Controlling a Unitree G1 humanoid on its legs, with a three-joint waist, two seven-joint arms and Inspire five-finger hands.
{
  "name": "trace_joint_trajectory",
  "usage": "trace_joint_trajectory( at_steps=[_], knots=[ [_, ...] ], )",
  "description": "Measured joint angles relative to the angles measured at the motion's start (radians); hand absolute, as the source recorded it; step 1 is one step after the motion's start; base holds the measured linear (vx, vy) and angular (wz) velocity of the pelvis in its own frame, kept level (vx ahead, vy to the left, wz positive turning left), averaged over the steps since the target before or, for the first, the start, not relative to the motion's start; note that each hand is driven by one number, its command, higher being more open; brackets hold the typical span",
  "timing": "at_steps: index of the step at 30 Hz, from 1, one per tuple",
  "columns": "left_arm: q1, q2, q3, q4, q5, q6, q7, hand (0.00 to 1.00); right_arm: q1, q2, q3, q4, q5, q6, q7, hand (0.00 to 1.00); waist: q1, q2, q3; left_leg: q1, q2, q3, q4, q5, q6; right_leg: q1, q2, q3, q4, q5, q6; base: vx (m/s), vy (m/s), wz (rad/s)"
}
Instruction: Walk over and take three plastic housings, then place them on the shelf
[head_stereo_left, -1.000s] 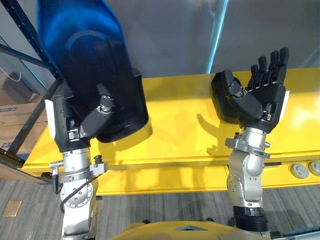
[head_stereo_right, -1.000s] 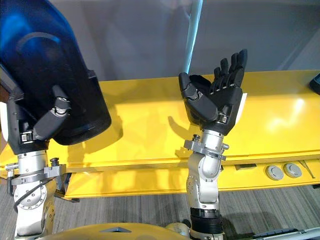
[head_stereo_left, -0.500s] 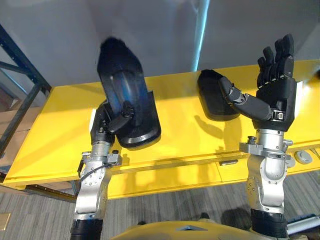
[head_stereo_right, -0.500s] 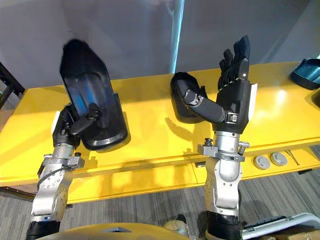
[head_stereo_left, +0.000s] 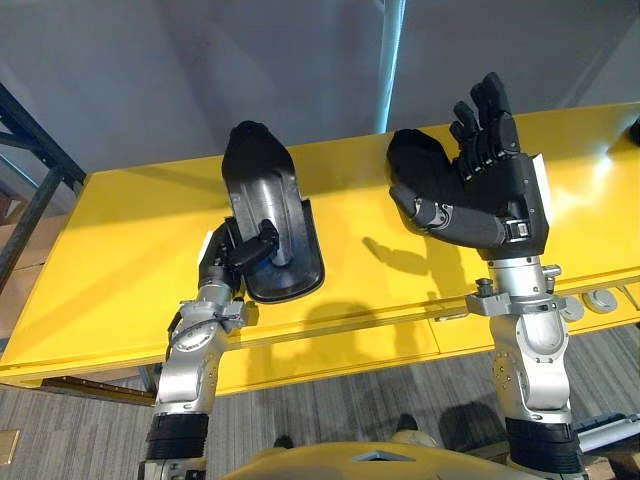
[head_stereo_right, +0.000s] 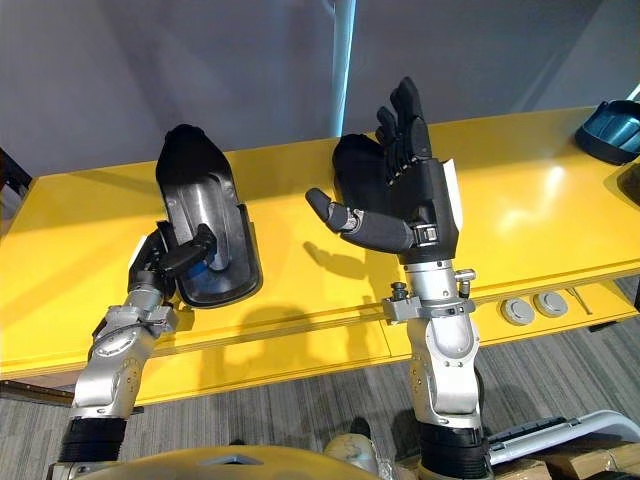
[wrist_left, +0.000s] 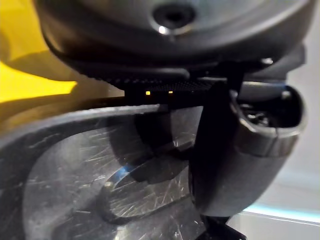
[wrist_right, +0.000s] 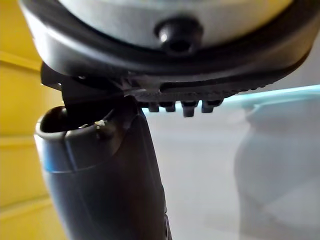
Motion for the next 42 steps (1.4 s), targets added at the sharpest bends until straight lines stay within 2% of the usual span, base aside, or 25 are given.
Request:
trace_joint_trajectory(
  at_steps=[2,3,12,21,30,33,35,37,38,42],
  knots=[
    [-0.011,0.001,0.000,0.016,-0.002,0.000,-0.003,0.00,-0.004,-0.002,0.003,0.000,0.000,0.010,0.004,1.00,-0.001,0.000,0.000,0.000,0.000,-0.001,-0.002,0.002,0.000,0.000,0.000,0.000,0.000,0.000,0.000,0.00,0.000,0.00],
    [-0.017,0.001,-0.001,0.023,-0.007,0.000,-0.005,1.00,-0.005,-0.002,0.003,0.000,0.000,0.014,0.003,1.00,-0.001,0.000,0.000,0.000,0.000,-0.002,-0.002,0.003,0.000,0.000,0.000,0.000,0.000,0.000,0.000,0.00,0.000,0.00],
    [-0.035,0.002,-0.030,0.071,-0.022,-0.004,0.000,1.00,-0.005,-0.002,0.024,0.000,0.000,0.020,0.003,1.00,-0.003,0.018,0.010,0.012,0.001,0.000,-0.024,0.021,-0.002,0.000,0.004,0.004,0.000,-0.001,-0.001,-0.03,-0.006,-0.01],
    [-0.041,0.001,-0.039,0.056,0.037,0.011,0.005,1.00,-0.005,-0.002,0.061,0.000,0.000,0.041,-0.002,1.00,-0.004,0.018,0.011,0.018,0.005,0.002,-0.039,0.029,-0.004,0.000,0.010,0.010,0.000,-0.002,-0.001,-0.02,-0.005,-0.01],
    [-0.066,0.000,-0.073,0.018,0.210,0.060,0.117,1.00,-0.004,0.006,0.100,0.000,0.000,0.041,-0.063,1.00,-0.005,0.015,0.013,0.034,0.006,0.002,-0.060,0.043,-0.005,0.007,0.012,0.006,0.000,-0.002,-0.001,0.00,0.000,0.01],
    [-0.062,-0.001,-0.056,-0.049,0.222,0.064,0.206,1.00,-0.004,0.030,0.107,0.000,0.000,0.041,-0.113,1.00,-0.001,0.012,0.014,0.036,0.007,-0.009,-0.059,0.043,-0.005,0.018,0.012,-0.006,-0.003,-0.002,-0.001,-0.01,-0.006,0.09],
    [-0.060,-0.004,-0.027,-0.114,0.218,0.039,0.266,1.00,-0.004,0.046,0.116,0.000,0.000,0.040,-0.146,1.00,0.006,0.012,0.014,0.036,0.007,-0.011,-0.059,0.043,-0.004,0.019,0.012,-0.007,-0.003,-0.002,-0.001,0.00,-0.002,0.03],
    [-0.047,-0.022,0.014,-0.233,0.211,-0.055,0.333,1.00,-0.004,0.074,0.132,0.000,0.000,0.039,-0.189,1.00,0.013,0.010,0.013,0.036,0.007,-0.013,-0.059,0.044,-0.004,0.022,0.012,-0.010,-0.005,-0.002,-0.001,0.00,-0.001,0.02],
    [-0.038,-0.027,0.019,-0.274,0.208,-0.084,0.346,1.00,-0.004,0.081,0.135,0.000,0.000,0.039,-0.199,1.00,0.014,0.009,0.012,0.037,0.007,-0.015,-0.059,0.044,-0.004,0.023,0.012,-0.012,-0.006,-0.002,-0.001,0.00,-0.005,0.08],
    [-0.023,-0.072,0.027,-0.481,0.208,-0.315,0.406,1.00,-0.004,0.110,0.144,0.000,-0.001,0.038,-0.224,1.00,0.029,0.007,0.004,0.052,0.007,-0.031,-0.063,0.043,-0.005,0.055,0.011,-0.032,-0.020,-0.002,-0.001,0.00,-0.003,0.11]
  ],
)
